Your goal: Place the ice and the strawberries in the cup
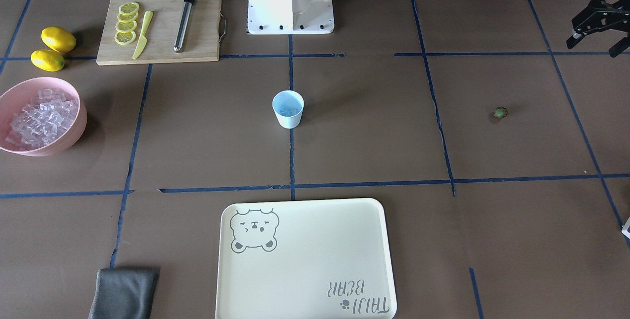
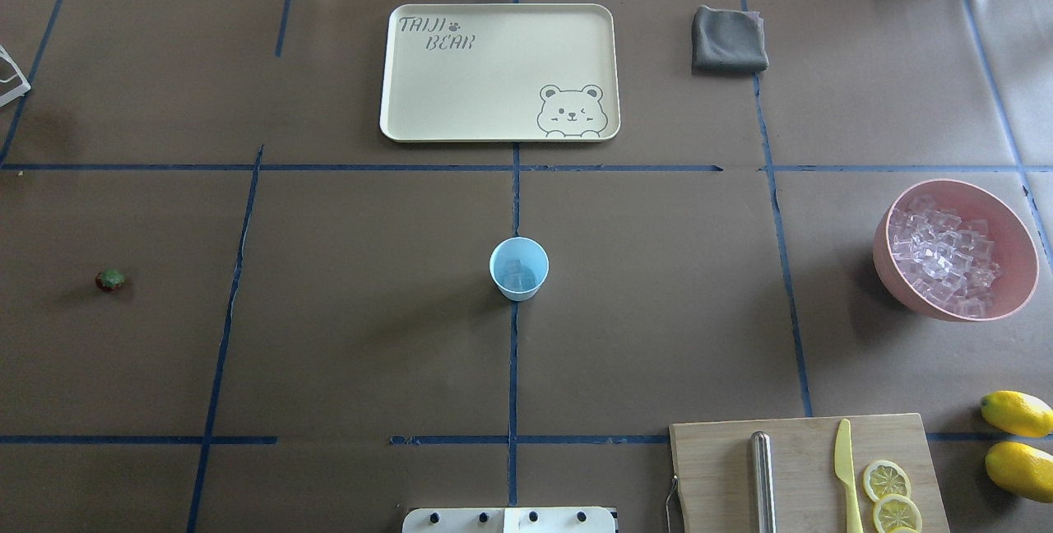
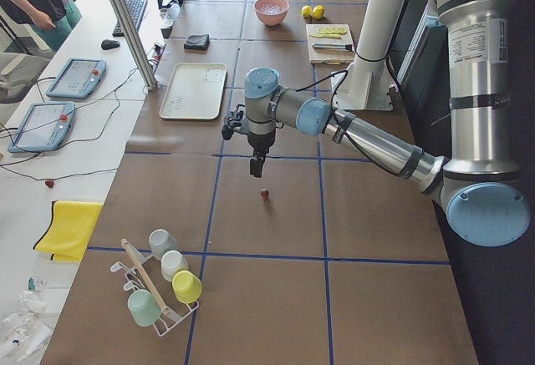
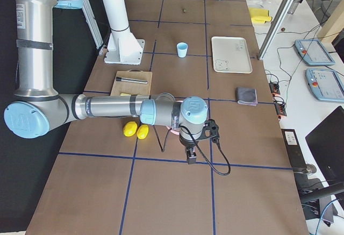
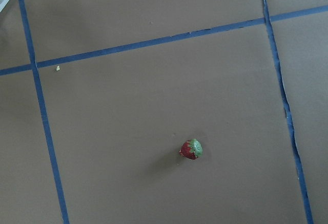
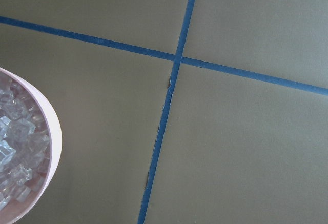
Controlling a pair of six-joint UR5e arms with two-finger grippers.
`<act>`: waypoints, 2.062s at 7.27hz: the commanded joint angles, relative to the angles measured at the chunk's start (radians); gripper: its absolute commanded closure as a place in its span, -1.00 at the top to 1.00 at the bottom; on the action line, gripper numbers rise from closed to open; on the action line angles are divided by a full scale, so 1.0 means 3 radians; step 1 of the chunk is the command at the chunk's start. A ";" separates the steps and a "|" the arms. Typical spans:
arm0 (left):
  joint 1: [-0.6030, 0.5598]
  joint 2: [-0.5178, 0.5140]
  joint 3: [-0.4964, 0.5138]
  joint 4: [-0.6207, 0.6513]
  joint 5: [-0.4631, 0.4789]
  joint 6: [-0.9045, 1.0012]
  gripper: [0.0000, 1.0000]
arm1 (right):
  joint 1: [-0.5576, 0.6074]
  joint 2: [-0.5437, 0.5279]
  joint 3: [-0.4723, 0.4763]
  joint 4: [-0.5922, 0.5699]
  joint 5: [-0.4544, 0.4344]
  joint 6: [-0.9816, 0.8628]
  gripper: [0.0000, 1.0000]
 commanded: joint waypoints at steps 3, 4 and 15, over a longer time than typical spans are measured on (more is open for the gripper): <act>0.0504 0.0193 0.0522 -0.1370 0.0301 -0.0930 1.00 | 0.0000 -0.0002 0.0003 0.0000 0.0035 0.0002 1.00; 0.0753 0.0193 0.0676 -0.1673 0.0529 -0.1216 1.00 | 0.0000 -0.0002 0.0003 0.0000 0.0035 -0.0003 1.00; 0.1416 0.0019 0.1433 -0.2601 0.1023 -0.1715 0.99 | 0.0000 0.0008 0.0013 0.0000 0.0035 0.0028 1.00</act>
